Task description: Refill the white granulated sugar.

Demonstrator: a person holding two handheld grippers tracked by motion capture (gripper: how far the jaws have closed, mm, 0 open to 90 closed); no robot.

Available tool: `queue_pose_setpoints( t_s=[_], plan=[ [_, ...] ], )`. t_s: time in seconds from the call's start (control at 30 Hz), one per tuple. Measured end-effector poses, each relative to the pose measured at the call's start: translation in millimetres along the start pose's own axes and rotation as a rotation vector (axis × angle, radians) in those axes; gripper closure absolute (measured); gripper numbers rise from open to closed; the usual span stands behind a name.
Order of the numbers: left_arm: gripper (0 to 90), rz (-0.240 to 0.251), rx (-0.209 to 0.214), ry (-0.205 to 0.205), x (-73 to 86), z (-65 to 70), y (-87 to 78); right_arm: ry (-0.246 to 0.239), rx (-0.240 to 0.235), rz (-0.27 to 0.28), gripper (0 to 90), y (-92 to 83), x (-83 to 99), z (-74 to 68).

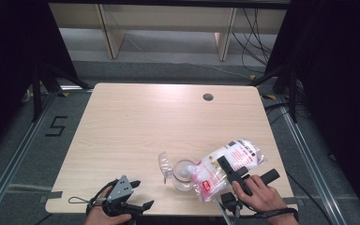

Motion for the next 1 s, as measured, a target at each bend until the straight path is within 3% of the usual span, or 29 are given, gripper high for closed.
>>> queue_pose_setpoints(
  t_s=[0.2, 0.3, 0.6, 0.7, 0.77, 0.8, 0.83, 0.9, 0.93, 0.97, 1.0],
  plan=[
    [17.9, 0.003, -0.004, -0.006, -0.2, 0.1, -0.3, 0.008, 0.012, -0.005, 57.6, -1.3, 0.6, 0.7],
    [17.9, -0.007, -0.003, 0.011, -0.8, -1.1, -1.6, 0.009, 0.01, -0.007, 57.7, -2.2, 0.9, 1.6],
    [17.9, -0.005, -0.003, -0.004, -0.5, -0.4, -1.4, -0.007, 0.021, 0.001, 57.9, -2.6, -0.6, 4.6],
    [17.9, 0.003, -0.005, -0.01, -1.1, 0.2, -1.5, -0.056, 0.008, 0.004, 58.0, -1.8, -0.3, 7.4],
    [17.9, 0.003, -0.002, -0.009, -0.9, 0.0, -1.2, -0.043, 0.005, 0.0, 58.1, -2.2, -0.5, 6.0],
    [17.9, -0.023, -0.011, 0.011, 0.4, -2.4, -2.4, -0.018, 0.003, -0.011, 58.1, -2.7, -0.7, 4.6],
    [17.9, 0.004, -0.004, -0.016, -0.6, 0.3, -0.5, -0.063, 0.006, 0.003, 58.1, -1.7, -0.4, 7.1],
    [17.9, -0.003, -0.007, -0.008, -0.3, -0.4, -1.2, -0.048, 0.006, 0.009, 58.2, -1.2, -1.5, 6.2],
    [17.9, -0.004, -0.006, -0.002, -0.4, -0.8, -1.4, -0.094, 0.003, 0.002, 58.2, -1.6, -0.6, 8.9],
    [17.9, -0.009, -0.006, 0.0, -0.2, -1.3, -1.7, -0.067, 0.008, 0.009, 58.2, -1.0, -1.6, 7.3],
    [17.9, -0.019, -0.011, 0.013, 0.4, -2.8, -2.1, -0.071, 0.006, 0.009, 58.3, -1.0, -1.8, 7.5]
  ],
)
Point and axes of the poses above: each handheld gripper's, and its own axes: y roughly forward along the jaws, x roughly out of its underside, z roughly to its right, the point moved 6 cm from there along y, roughly forward along the jaws, and after that the axes turned 5 degrees about x, right-handed, at the moved point
